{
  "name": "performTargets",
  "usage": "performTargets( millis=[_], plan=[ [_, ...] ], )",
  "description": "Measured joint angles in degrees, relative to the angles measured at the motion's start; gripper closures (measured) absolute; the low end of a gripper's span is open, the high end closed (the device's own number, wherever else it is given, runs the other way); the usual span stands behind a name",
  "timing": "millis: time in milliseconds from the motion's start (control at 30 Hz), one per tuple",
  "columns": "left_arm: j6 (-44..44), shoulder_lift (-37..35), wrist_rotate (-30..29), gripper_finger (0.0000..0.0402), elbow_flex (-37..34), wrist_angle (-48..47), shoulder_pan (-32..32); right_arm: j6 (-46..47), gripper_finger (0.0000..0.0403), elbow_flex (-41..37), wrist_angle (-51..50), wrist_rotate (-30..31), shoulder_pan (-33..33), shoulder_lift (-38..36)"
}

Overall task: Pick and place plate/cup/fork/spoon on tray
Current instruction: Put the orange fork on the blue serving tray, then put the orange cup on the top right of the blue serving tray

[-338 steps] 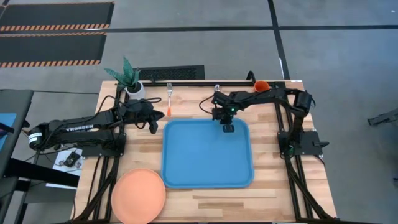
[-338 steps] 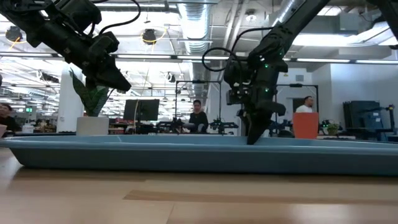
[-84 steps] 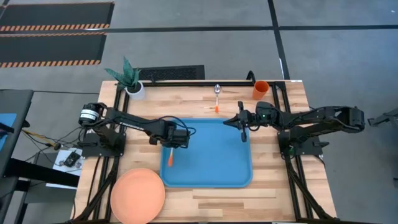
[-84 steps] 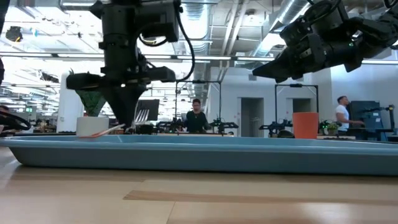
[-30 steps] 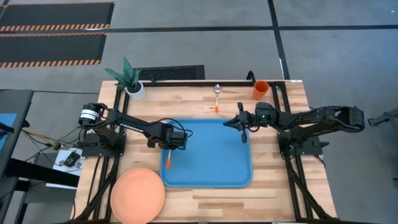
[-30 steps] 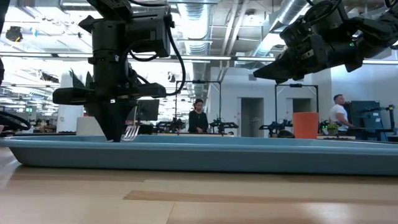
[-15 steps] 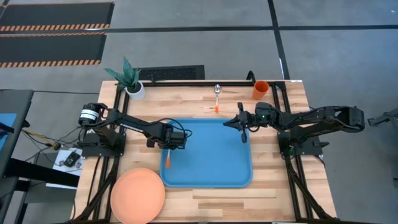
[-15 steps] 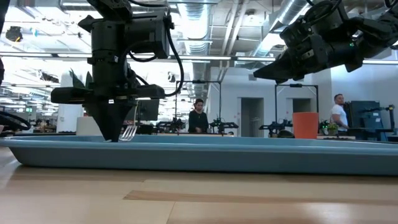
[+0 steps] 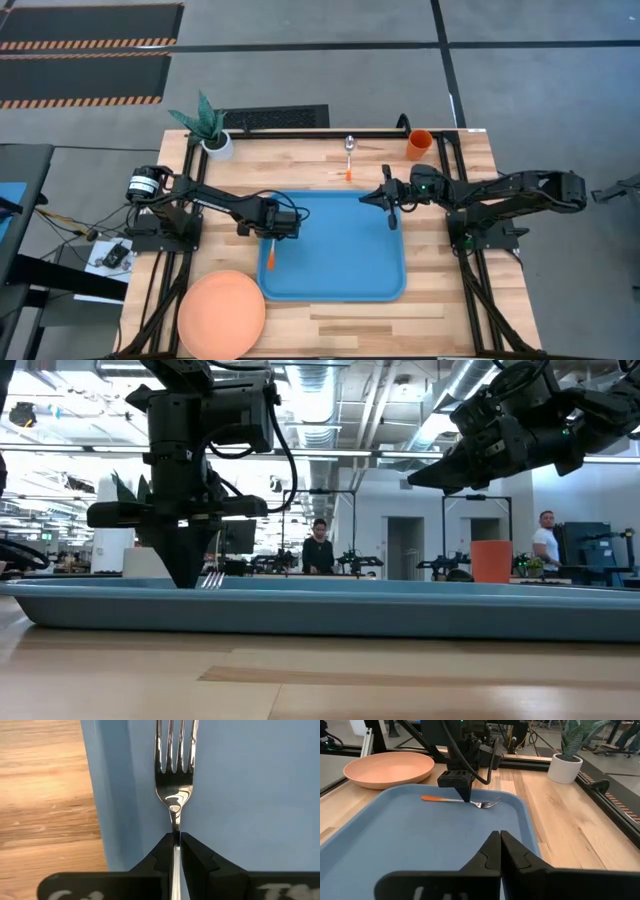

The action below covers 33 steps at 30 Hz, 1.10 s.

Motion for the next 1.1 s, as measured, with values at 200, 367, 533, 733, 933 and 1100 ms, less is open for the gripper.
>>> performTargets(
  millis=[200, 367, 533, 733, 933, 1100],
  plan=[
    [-0.06, 0.00, 0.07, 0.0383, 0.00, -1.52, 0.00, -0.01, 0.0392, 0.00, -0.12, 0.00, 0.00, 0.00],
    [1.69, 0.00, 0.02, 0.0371, 1.22, -5.00, -0.07, -0.26, 0.0392, 0.00, -0.27, 0.00, -0.01, 0.02],
    [6.25, -0.04, -0.54, 0.0369, 2.45, -7.26, -0.26, -0.26, 0.0392, 0.00, -0.39, 0.00, -0.01, 0.02],
    [11.68, -0.08, -3.00, 0.0391, 2.45, -7.00, -0.26, 0.77, 0.0392, 0.02, -1.81, 0.00, 0.00, 0.02],
    [19.44, -2.55, -5.91, 0.0400, 2.47, -5.88, -0.37, 1.68, 0.0392, 0.02, -4.22, 0.00, 0.26, 0.72],
    [28.70, -9.16, -11.11, 0.0401, 0.76, 1.06, -0.46, 2.04, 0.0392, 0.07, -3.78, 0.45, 1.96, 3.63]
  ],
)
